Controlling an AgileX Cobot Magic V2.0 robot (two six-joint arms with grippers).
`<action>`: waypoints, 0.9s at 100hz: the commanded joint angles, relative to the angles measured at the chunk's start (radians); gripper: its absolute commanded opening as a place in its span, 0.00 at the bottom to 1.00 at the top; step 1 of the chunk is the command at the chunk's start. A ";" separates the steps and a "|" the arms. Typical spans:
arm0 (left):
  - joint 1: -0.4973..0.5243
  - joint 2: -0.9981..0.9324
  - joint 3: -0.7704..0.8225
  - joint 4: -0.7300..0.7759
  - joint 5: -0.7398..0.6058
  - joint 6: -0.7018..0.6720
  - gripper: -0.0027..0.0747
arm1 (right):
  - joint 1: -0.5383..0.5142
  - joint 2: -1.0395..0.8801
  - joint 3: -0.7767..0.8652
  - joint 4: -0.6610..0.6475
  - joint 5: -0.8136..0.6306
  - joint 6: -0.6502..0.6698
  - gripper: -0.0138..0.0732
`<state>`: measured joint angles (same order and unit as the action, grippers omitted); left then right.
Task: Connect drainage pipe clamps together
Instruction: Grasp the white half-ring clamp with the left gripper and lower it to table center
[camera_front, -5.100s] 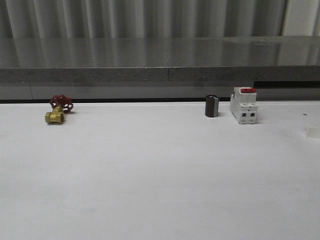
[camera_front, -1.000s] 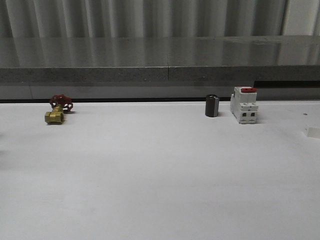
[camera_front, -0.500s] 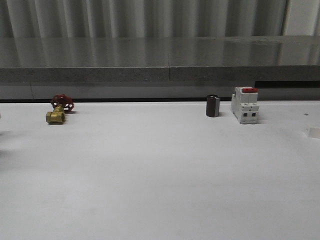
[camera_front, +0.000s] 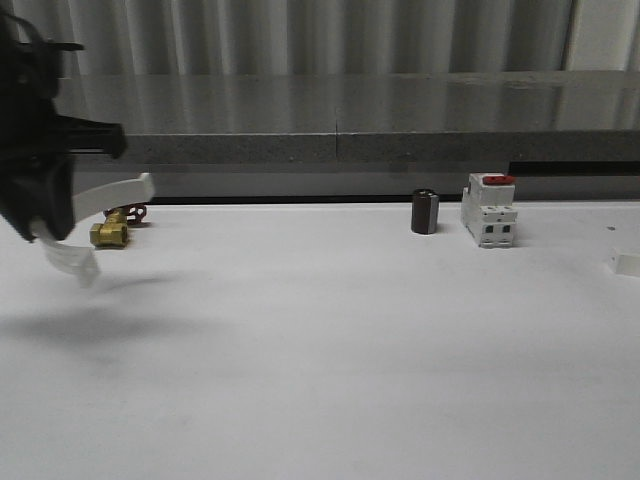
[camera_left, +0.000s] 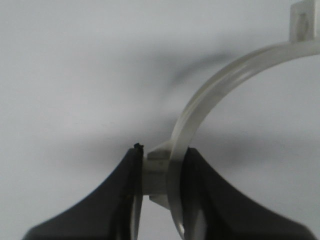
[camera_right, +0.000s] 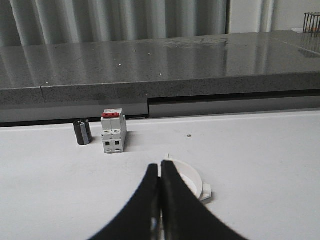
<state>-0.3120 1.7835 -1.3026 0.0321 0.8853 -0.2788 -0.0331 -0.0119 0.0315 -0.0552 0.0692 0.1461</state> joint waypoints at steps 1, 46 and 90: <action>-0.084 -0.039 -0.037 0.017 -0.028 -0.102 0.14 | -0.002 -0.019 -0.021 -0.003 -0.084 -0.004 0.08; -0.293 0.149 -0.232 0.033 0.001 -0.322 0.14 | -0.002 -0.019 -0.021 -0.003 -0.084 -0.004 0.08; -0.324 0.211 -0.250 0.039 0.006 -0.380 0.17 | -0.002 -0.019 -0.021 -0.003 -0.084 -0.004 0.08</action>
<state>-0.6290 2.0479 -1.5190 0.0627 0.9024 -0.6438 -0.0331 -0.0119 0.0315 -0.0552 0.0692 0.1461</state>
